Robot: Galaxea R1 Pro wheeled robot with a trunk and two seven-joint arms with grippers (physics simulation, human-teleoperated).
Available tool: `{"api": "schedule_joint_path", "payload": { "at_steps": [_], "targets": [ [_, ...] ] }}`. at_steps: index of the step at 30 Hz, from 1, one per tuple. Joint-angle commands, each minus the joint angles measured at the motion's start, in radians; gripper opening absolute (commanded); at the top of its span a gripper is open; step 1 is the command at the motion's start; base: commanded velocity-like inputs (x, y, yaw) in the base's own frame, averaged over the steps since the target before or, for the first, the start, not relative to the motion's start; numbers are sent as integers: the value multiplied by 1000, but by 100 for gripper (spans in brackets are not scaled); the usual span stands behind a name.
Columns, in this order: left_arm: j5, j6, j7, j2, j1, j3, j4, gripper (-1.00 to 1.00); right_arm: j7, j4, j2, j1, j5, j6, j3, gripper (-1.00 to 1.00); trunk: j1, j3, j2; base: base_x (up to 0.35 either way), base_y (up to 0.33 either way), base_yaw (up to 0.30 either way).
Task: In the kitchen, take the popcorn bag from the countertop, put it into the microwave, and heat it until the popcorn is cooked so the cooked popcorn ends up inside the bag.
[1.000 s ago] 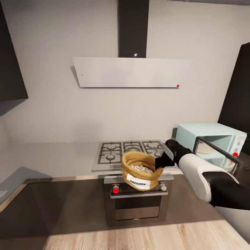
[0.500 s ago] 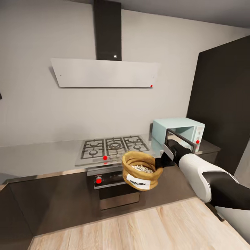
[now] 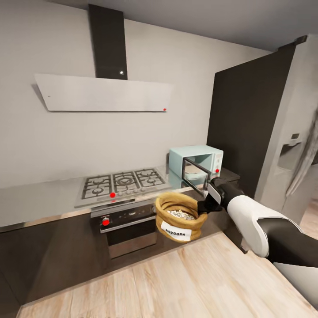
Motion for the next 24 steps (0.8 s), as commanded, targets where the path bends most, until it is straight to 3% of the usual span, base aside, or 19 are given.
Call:
{"api": "schedule_joint_path", "payload": {
  "at_steps": [1,7,24],
  "targets": [
    [0,-1,0,0,0,4,0,100,3,-1,0,-1,0,4,3,-100,0,-2,-2,-313,-9,-294],
    [0,-1,0,0,0,4,0,100,3,-1,0,-1,0,4,3,-100,0,-2,-2,-199,-2,-294],
    [0,-1,0,0,0,4,0,100,3,-1,0,-1,0,3,3,-100,0,-2,-2,-4,0,-294]
  ]
}}
